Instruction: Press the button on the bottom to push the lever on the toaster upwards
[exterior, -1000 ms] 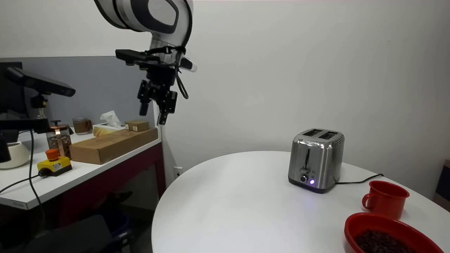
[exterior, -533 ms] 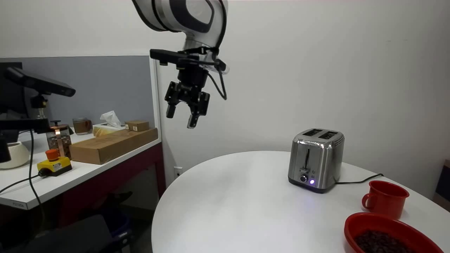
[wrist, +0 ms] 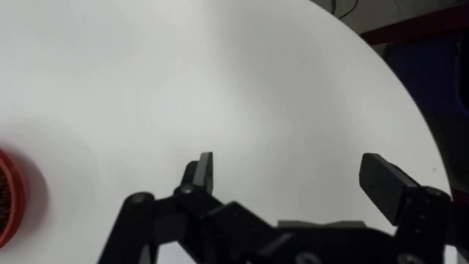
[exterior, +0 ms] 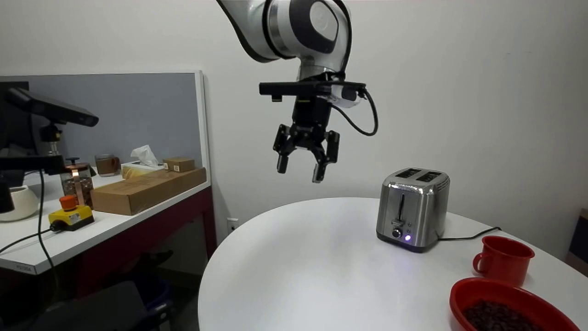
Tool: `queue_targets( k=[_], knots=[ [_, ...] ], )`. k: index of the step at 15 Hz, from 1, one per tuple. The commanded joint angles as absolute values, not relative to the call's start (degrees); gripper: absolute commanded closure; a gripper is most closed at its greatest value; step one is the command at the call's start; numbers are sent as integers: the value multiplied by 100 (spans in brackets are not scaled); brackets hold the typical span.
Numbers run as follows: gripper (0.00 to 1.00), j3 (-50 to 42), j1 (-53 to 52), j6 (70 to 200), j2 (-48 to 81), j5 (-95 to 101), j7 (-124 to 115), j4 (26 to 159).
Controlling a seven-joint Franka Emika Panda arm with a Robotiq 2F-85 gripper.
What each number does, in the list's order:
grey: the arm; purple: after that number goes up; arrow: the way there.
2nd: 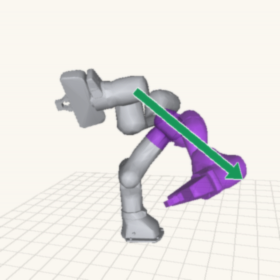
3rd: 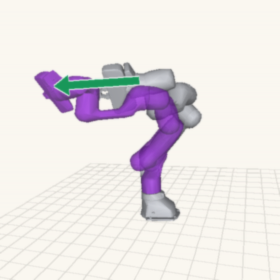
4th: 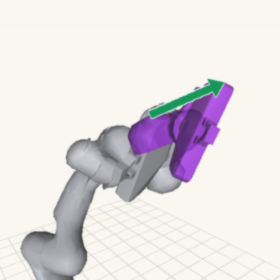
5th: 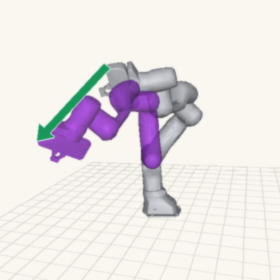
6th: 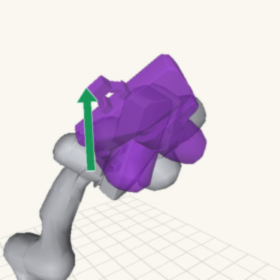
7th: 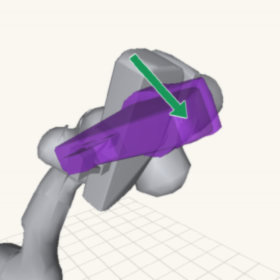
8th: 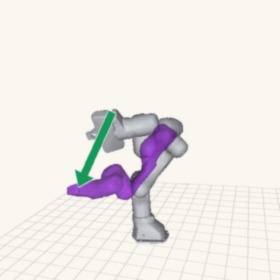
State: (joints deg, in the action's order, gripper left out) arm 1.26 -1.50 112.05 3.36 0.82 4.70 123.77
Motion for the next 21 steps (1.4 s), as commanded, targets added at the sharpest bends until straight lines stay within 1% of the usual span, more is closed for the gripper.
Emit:
queue_targets(
  k=[1, 7, 16, 21],
  knots=[
    [0, 50, -124, 11440, 1169, 915, 312, 11775],
    [0, -207, -135, 12720, 1977, 2141, -68, 11514],
    [0, -893, 49, 15162, 2563, 2216, -575, 11618],
    [0, -1320, -134, 16372, 2926, 2199, -800, 11690]
  ],
)
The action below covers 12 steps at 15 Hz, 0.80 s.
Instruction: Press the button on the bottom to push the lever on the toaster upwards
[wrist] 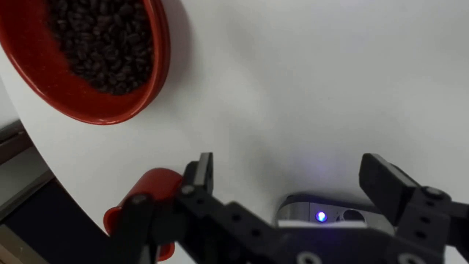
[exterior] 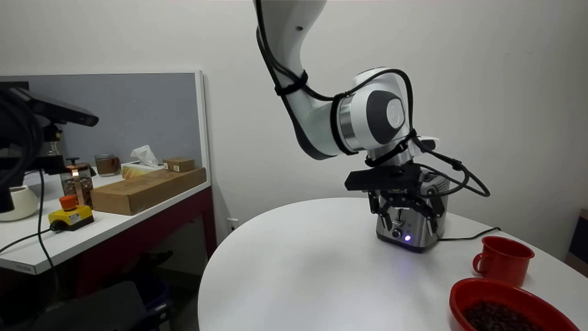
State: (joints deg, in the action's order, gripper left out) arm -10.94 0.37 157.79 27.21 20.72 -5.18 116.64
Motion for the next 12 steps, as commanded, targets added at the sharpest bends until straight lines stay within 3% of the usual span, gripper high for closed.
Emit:
queue_targets(
  k=[1, 12],
  knots=[
    [0, -1361, -177, 16554, 3001, 2148, -810, 11696],
    [0, -1648, -504, 17597, 3920, 1605, -636, 11361]
  ],
)
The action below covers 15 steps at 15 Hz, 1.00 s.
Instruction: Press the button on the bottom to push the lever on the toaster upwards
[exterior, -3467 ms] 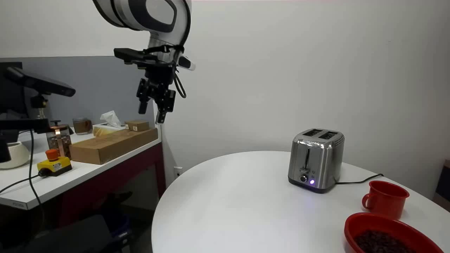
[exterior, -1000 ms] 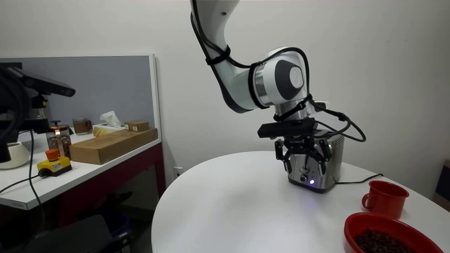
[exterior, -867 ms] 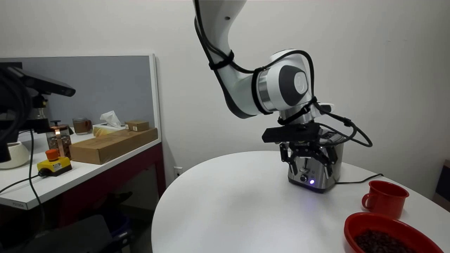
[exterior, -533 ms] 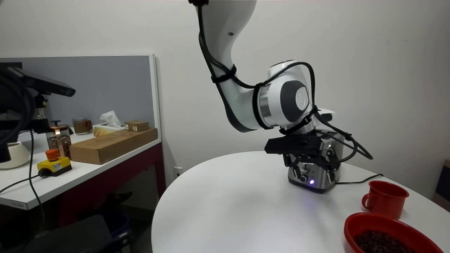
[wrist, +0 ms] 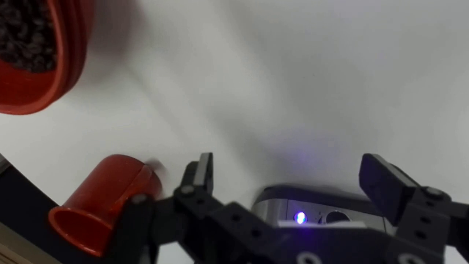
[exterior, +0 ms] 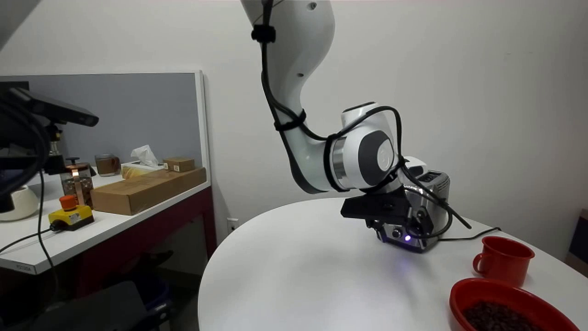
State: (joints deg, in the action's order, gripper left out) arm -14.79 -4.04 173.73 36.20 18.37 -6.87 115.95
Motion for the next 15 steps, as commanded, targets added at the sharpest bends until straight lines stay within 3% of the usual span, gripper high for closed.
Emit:
queue_targets(
  k=[1, 15],
  knots=[
    [0, -1654, -484, 17621, 3982, 1534, -623, 11313],
    [0, -1582, -312, 18287, 4828, 737, -526, 10450]
  ],
)
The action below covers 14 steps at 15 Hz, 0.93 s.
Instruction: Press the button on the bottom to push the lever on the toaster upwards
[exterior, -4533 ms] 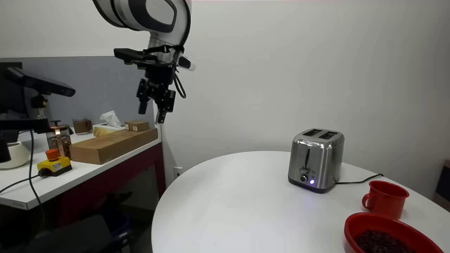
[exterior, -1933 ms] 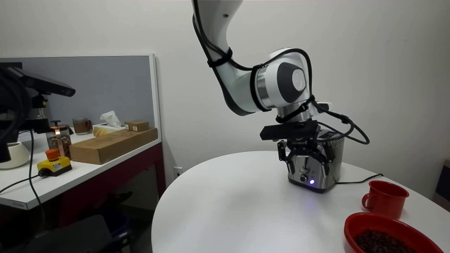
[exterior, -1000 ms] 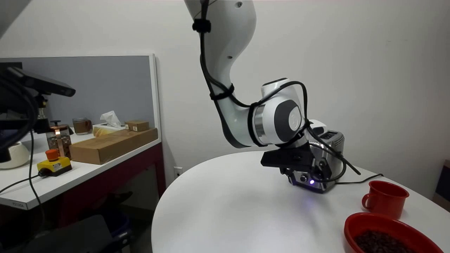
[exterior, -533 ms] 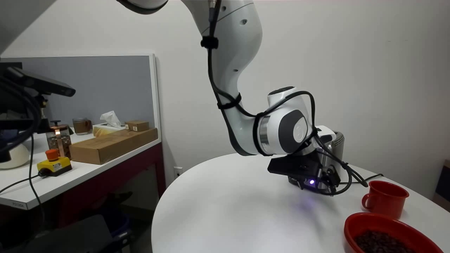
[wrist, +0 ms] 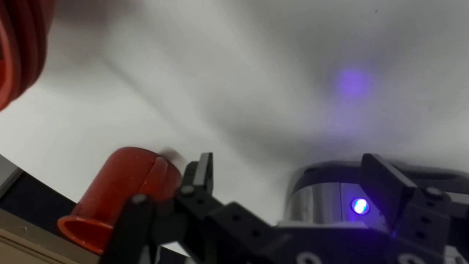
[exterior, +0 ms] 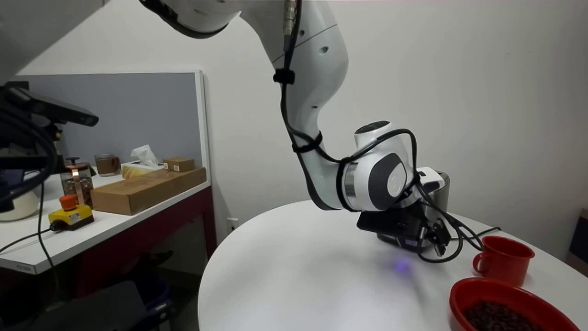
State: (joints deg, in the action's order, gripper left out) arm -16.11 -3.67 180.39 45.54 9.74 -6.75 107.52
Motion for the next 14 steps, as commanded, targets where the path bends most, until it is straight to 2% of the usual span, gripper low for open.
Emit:
queue_targets(
  k=[1, 14],
  knots=[
    [0, -1575, -304, 18335, 4877, 705, -519, 10397],
    [0, -1364, -174, 18654, 5224, 562, -403, 9955]
  ],
)
